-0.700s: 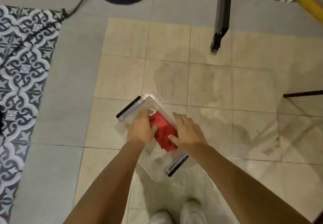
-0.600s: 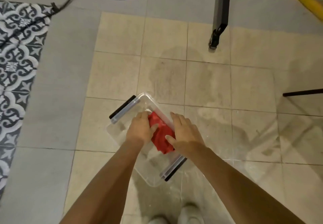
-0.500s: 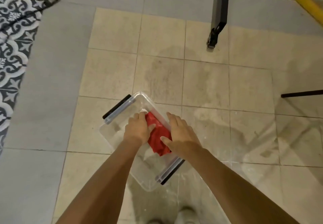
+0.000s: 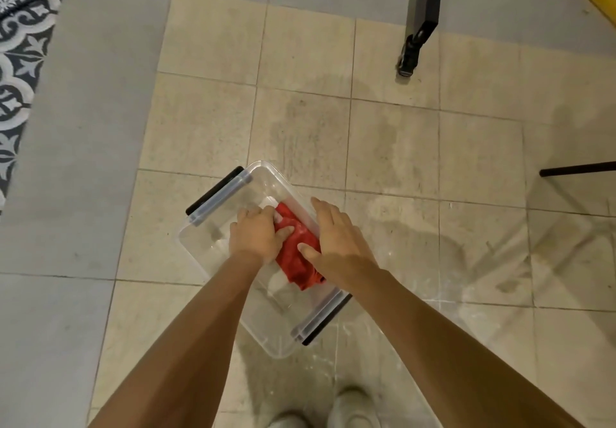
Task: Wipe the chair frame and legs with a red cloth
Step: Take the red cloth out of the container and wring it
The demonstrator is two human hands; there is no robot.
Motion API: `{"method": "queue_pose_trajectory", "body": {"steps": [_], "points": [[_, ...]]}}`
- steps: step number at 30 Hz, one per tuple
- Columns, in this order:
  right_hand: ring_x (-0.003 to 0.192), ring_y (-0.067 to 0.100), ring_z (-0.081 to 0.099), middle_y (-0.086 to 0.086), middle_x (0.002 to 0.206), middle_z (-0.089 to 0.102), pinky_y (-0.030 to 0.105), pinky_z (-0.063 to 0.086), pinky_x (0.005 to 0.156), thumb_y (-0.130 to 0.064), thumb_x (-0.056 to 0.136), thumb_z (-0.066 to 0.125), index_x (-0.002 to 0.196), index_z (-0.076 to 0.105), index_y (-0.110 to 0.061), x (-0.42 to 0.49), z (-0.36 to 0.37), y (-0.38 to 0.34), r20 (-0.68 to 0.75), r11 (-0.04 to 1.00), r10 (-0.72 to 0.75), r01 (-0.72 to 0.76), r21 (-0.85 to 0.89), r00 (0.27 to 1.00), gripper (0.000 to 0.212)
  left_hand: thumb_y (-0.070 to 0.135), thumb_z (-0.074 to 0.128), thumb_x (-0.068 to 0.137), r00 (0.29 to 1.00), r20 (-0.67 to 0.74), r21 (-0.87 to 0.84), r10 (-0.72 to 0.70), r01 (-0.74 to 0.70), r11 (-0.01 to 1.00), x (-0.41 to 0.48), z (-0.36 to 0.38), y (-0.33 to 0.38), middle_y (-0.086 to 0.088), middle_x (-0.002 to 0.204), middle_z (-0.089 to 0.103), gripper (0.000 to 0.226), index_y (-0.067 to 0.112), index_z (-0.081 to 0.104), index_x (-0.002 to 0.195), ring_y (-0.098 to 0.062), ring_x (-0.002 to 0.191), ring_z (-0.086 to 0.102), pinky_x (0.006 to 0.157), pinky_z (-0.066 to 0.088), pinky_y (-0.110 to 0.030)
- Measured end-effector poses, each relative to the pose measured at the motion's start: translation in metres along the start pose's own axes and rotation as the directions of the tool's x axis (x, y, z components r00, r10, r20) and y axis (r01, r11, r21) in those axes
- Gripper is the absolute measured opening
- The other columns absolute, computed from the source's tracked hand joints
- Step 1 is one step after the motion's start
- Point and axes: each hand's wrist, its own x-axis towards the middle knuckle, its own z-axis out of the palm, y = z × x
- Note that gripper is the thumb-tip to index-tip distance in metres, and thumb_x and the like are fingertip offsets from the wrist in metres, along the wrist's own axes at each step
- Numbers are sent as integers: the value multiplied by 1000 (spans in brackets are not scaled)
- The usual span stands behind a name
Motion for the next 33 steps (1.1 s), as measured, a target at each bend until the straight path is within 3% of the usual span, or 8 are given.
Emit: {"method": "queue_pose_trajectory", "body": {"steps": [3,7,13,19,22,25,30,33], "points": [[137,18,27,-1,154,20,35,27,109,-38,90,56,150,9,-20,-2,-2,0,4,1000,-4,4,-9,1000,78,37,56,91,996,62,-143,68,-59,988,-6,-1,-1,0,97,57,21,18,47,91,-23,104,49,90,43,-40],[139,19,23,0,156,16,36,25,111,-39,91,55,150,7,-19,-11,-7,2,-6,1000,-5,5,-13,1000,80,33,46,97,967,248,-311,54,27,950,-17,-10,2,-6,101,63,23,12,44,107,-24,95,59,87,48,-41],[144,20,15,2,159,10,38,21,114,-41,90,56,151,6,-19,-36,-28,0,-59,1000,21,-22,-4,998,82,27,43,99,956,270,-303,115,-29,952,-37,-37,17,-5,102,60,10,20,40,105,-26,98,59,89,48,-46],[145,18,11,1,159,10,38,18,115,-42,88,59,151,10,-21,-75,-63,-10,-88,998,35,-31,46,995,82,28,41,100,951,265,-257,158,-88,962,-71,-75,45,-4,103,62,17,20,48,113,-26,100,59,92,48,-43],[144,18,12,1,158,10,37,18,114,-44,87,60,150,12,-22,-98,-86,-23,-105,997,34,-27,66,994,82,25,41,100,951,233,-281,203,-134,950,-95,-102,69,-2,93,60,9,23,50,101,-23,93,58,84,49,-33],[144,17,12,0,158,13,37,17,114,-43,86,63,150,17,-23,-129,-115,-36,-152,990,55,-34,136,987,81,23,42,100,933,215,-293,289,-221,930,-128,-130,101,-2,90,61,12,22,53,101,-20,85,57,70,44,-26],[139,18,27,-1,153,26,39,26,114,-36,83,68,148,23,-23,-183,-153,-49,-231,962,81,-16,273,970,80,27,46,98,884,221,-202,412,-372,906,-174,-177,146,-3,106,65,25,19,61,115,-21,97,59,85,46,-29],[131,18,40,-2,145,38,37,36,108,-32,84,69,146,27,-26,-224,-176,-61,-308,920,95,35,391,947,75,25,47,97,836,221,-190,502,-468,863,-212,-211,174,0,98,64,21,18,63,110,-18,89,60,73,49,-24]]}}
